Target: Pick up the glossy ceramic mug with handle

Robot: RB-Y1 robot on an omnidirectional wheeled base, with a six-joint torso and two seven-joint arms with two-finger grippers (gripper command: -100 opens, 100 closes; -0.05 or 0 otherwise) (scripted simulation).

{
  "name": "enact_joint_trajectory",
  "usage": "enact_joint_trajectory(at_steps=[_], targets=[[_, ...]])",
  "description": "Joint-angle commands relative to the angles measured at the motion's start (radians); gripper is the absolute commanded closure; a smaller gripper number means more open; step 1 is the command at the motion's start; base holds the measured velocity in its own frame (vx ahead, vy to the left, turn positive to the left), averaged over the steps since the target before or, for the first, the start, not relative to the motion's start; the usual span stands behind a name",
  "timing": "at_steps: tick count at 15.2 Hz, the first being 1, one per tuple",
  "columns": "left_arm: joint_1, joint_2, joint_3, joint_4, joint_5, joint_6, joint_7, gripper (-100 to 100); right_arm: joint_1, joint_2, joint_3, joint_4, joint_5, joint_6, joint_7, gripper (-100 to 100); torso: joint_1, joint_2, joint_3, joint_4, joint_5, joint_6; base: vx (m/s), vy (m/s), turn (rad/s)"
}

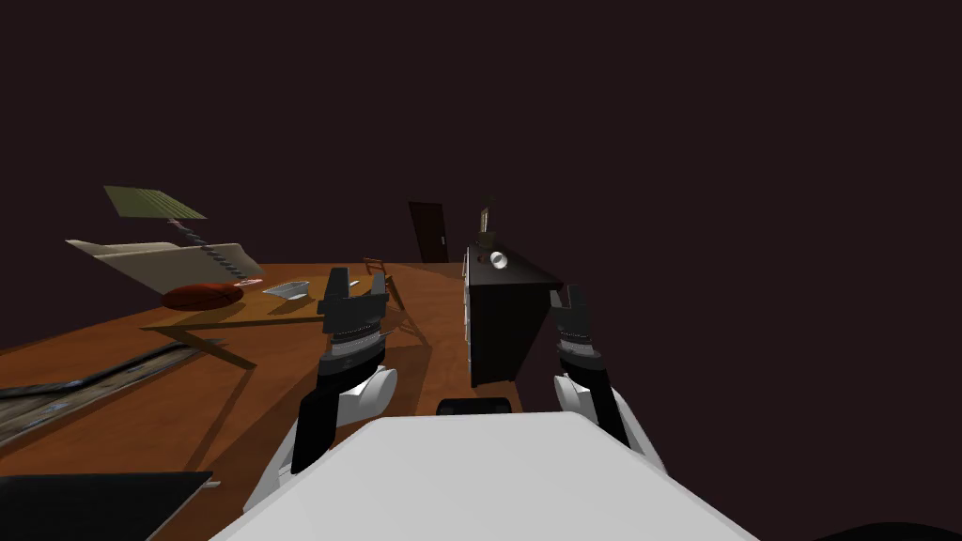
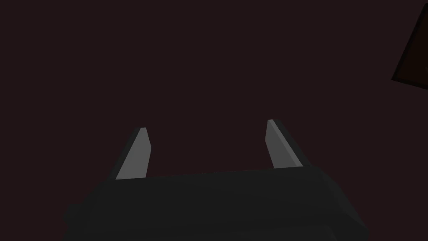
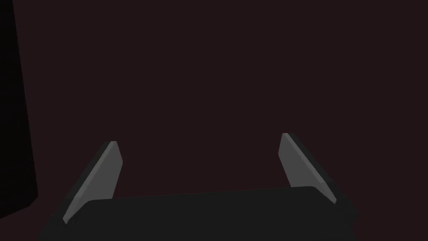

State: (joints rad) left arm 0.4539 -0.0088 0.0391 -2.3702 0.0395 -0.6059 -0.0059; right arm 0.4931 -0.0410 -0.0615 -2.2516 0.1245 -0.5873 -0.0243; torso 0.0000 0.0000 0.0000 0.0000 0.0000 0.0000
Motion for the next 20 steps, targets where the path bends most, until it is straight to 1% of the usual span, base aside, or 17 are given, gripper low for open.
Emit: enact_joint_trajectory(at_steps=[1, 2, 3, 6, 8, 9, 12, 13, 14, 15, 16, 17, 18, 19, 20], targets=[[0.0, 0.0, 0.0, 0.0, 0.0, 0.0, 0.0, 0, -0.002, -0.045, -0.016, 0.0, 0.012, -0.002, 0.005, -100, 0.0, 0.0, 0.0, 0.0, 0.0, 0.0, -0.023, 0.023, -0.044], [0.0, 0.0, 0.0, 0.0, 0.0, 0.0, 0.0, 0, -0.002, -0.045, -0.016, 0.0, 0.012, -0.002, 0.005, -100, 0.001, 0.001, 0.0, 0.0, 0.0, 0.0, -0.047, 0.05, -0.06], [0.0, 0.0, 0.0, 0.0, 0.0, 0.0, 0.0, 0, -0.002, -0.066, -0.026, 0.001, 0.021, -0.003, 0.009, -100, 0.002, 0.002, 0.001, 0.0, 0.0, 0.0, -0.066, 0.058, -0.058], [0.0, 0.0, 0.0, 0.0, 0.0, 0.0, 0.0, 0, 0.0, -0.132, -0.071, 0.008, 0.061, -0.011, 0.028, -100, 0.005, 0.006, 0.004, 0.001, 0.001, 0.0, -0.099, 0.094, -0.085], [0.0, 0.0, 0.0, 0.0, 0.0, 0.0, 0.0, 0, 0.004, -0.179, -0.113, 0.017, 0.101, -0.017, 0.049, -100, 0.009, 0.009, 0.005, 0.002, 0.002, 0.0, -0.123, 0.152, -0.108], [0.0, 0.0, 0.0, 0.0, 0.0, 0.0, 0.0, 0, 0.004, -0.18, -0.113, 0.017, 0.101, -0.017, 0.049, -100, 0.01, 0.009, 0.005, 0.002, 0.002, 0.0, -0.11, 0.129, -0.082], [0.0, 0.0, 0.0, 0.0, 0.0, 0.0, 0.0, 0, 0.014, -0.253, -0.187, 0.037, 0.173, -0.026, 0.092, -100, 0.009, 0.008, 0.005, 0.002, 0.002, 0.0, -0.098, 0.13, -0.067], [0.0, 0.0, 0.0, 0.0, 0.0, 0.0, 0.0, 0, 0.014, -0.256, -0.193, 0.037, 0.176, -0.026, 0.092, -100, 0.01, 0.008, 0.005, 0.002, 0.002, 0.0, -0.082, 0.13, -0.058], [0.0, 0.0, 0.0, 0.0, 0.0, 0.0, 0.0, 0, 0.019, -0.282, -0.224, 0.046, 0.206, -0.029, 0.109, -100, 0.01, 0.007, 0.004, 0.002, 0.002, 0.0, -0.075, 0.119, -0.037], [0.0, 0.0, 0.0, 0.0, 0.0, 0.0, 0.0, 0, 0.019, -0.282, -0.224, 0.046, 0.206, -0.029, 0.109, -100, 0.01, 0.006, 0.004, 0.002, 0.002, 0.0, -0.058, 0.105, -0.022], [0.0, 0.0, 0.0, 0.0, 0.0, 0.0, 0.0, 0, 0.025, -0.309, -0.257, 0.055, 0.237, -0.033, 0.128, -100, 0.009, 0.005, 0.003, 0.001, 0.002, 0.0, -0.037, 0.111, -0.022], [0.0, 0.0, 0.0, 0.0, 0.0, 0.0, 0.0, 0, 0.031, -0.335, -0.28, 0.065, 0.261, -0.036, 0.148, -100, 0.009, 0.004, 0.003, 0.001, 0.002, 0.0, -0.029, 0.145, -0.034], [0.0, 0.0, 0.0, 0.0, 0.0, 0.0, 0.0, 0, 0.031, -0.336, -0.291, 0.065, 0.27, -0.036, 0.148, -100, 0.01, 0.003, 0.002, 0.001, 0.002, 0.0, -0.036, 0.142, -0.034], [0.0, 0.0, 0.0, 0.0, 0.0, 0.0, 0.0, 0, 0.038, -0.364, -0.316, 0.075, 0.303, -0.039, 0.169, -100, 0.011, 0.003, 0.002, 0.001, 0.002, 0.0, -0.039, 0.135, -0.022], [0.0, 0.0, 0.0, 0.0, 0.0, 0.0, 0.0, 0, 0.038, -0.364, -0.325, 0.075, 0.304, -0.039, 0.169, -100, 0.01, 0.003, 0.002, 0.001, 0.002, 0.0, -0.034, 0.112, -0.013]])
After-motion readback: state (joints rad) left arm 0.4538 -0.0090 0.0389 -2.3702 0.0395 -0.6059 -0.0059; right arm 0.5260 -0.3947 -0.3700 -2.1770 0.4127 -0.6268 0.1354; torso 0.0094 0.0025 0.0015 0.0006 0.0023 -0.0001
